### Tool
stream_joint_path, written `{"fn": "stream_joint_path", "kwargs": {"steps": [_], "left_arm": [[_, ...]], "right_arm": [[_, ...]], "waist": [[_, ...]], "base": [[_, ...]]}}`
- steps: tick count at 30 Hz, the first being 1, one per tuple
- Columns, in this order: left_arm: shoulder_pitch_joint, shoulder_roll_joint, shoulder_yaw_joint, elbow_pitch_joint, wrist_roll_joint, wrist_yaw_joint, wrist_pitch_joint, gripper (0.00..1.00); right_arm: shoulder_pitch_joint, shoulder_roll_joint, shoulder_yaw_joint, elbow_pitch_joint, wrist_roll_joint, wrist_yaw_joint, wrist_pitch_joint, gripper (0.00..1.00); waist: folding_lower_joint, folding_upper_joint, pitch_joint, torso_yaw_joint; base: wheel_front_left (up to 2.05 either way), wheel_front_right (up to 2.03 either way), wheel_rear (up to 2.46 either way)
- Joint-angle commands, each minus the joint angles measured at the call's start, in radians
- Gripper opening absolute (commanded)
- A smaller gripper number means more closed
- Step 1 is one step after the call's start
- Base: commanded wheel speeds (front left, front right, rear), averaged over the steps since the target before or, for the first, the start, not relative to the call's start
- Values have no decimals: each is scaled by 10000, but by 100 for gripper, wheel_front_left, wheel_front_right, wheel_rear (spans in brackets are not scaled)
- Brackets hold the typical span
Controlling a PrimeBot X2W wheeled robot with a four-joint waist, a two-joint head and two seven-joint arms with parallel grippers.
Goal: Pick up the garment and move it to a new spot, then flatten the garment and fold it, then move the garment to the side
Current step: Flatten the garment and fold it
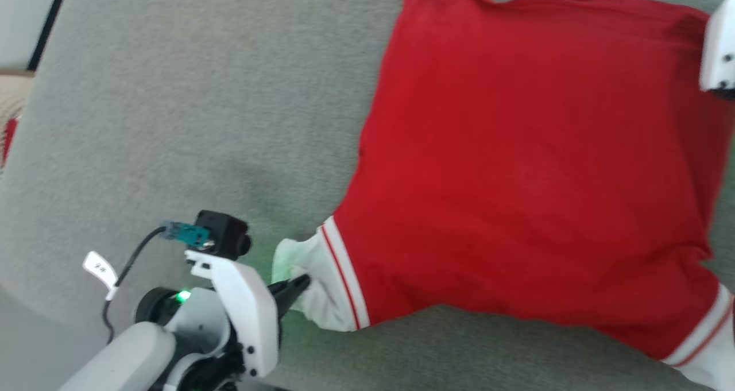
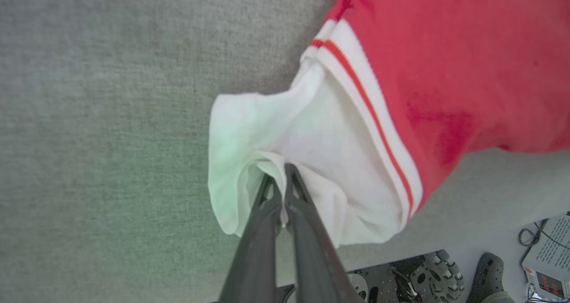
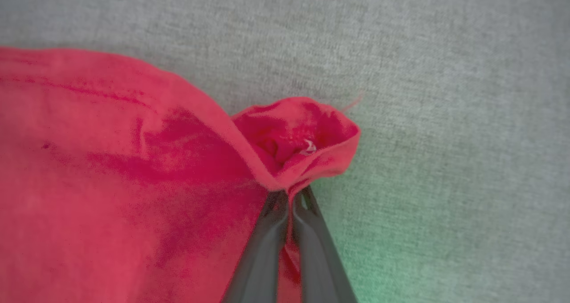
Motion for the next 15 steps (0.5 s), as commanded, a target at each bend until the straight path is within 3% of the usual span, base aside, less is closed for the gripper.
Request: {"fn": "stream_joint_path", "kwargs": {"steps": [1, 7, 15], "left_arm": [[144, 114, 91, 22, -75, 41, 7, 0], [326, 542, 452, 69, -128, 248, -138, 0], [773, 1064, 878, -56, -322, 490, -323, 0]], "right_arm": [[1045, 107, 287, 452, 229, -3, 191, 0], [1566, -300, 1776, -820, 1689, -5, 135, 0], [3812, -1049, 2808, -3911, 3757, -5, 916, 0]], "waist": [[0, -1, -222, -319], [0, -1, -732, -1135], [0, -1, -1310, -2131]], "base": [[0, 0, 0], [0, 0, 0], [0, 0, 0]]}}
